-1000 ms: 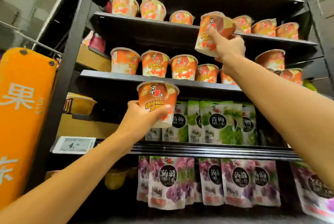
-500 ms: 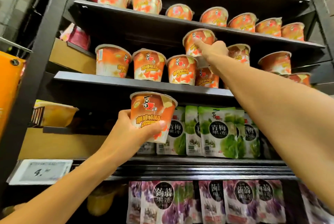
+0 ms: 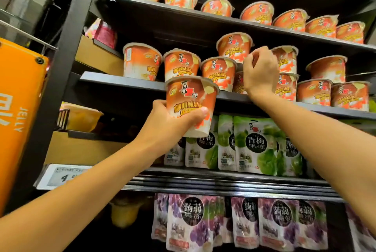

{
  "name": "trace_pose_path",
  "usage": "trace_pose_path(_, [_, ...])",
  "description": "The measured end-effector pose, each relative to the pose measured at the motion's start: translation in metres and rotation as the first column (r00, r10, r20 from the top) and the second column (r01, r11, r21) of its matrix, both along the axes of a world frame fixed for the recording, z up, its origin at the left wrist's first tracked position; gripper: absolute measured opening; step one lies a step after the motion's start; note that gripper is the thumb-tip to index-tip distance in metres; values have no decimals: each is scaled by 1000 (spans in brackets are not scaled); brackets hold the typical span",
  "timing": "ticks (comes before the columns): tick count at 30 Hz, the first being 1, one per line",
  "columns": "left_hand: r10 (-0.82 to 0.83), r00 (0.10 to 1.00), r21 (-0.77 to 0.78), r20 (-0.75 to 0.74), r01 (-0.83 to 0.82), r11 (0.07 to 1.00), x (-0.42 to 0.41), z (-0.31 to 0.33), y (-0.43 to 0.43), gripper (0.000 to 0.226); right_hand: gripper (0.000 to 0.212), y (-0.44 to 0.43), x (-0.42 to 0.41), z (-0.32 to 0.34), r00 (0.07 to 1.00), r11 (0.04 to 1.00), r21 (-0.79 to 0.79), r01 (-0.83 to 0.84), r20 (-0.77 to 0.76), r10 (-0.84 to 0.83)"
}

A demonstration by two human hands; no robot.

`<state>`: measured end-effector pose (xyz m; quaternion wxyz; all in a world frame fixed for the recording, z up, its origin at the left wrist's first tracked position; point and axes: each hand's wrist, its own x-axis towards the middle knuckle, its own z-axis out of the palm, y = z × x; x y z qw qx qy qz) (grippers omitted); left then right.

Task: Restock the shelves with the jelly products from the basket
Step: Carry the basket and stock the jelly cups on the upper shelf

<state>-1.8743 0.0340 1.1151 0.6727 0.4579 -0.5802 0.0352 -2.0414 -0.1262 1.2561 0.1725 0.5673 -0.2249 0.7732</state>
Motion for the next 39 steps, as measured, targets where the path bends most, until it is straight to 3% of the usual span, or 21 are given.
trace_pose_path(5, [38,998,-54,56,-35,998,-11,40,6,93,31,-9,4,-43,987,1000,12,21,-157,-19])
trace_pose_path(9, [146,978,-131,151,-127,983,-23,92,1,79,32,-8,4,-51,986,1000,8,28,-163,-26])
trace_pose_path(13, [276,940,-157,202,-247,956,-30,149,-11,89,37,-10,3,-47,979,997,49,61,-196,-51])
trace_pose_path(17, [380,903,-224,199,-336,915,-35,187,-25,82,40,-14,3,-46,981,996,70,47,-191,-33])
trace_pose_path(20, [444,871,-181,213,-411,893,-33,200,-35,91,38,-14,3,-47,982,997,59,48,-183,-36])
trace_pose_path(25, [577,800,-141,163,-560,816,-23,202,-53,83,40,-16,2,-49,982,1000,18,19,-186,-15])
trace_pose_path(28, [617,773,-62,150,-615,786,-16,205,-54,104,37,-18,4,-50,988,1000,-9,16,-152,-17])
trace_pose_path(33, [625,741,-15,247,-642,767,-2,210,-61,90,34,-20,7,-51,993,997,-65,30,-113,-38])
trace_pose_path(39, [799,532,-69,279,-819,569,-4,211,-65,90,32,-22,7,-51,996,998,-64,27,-87,-33])
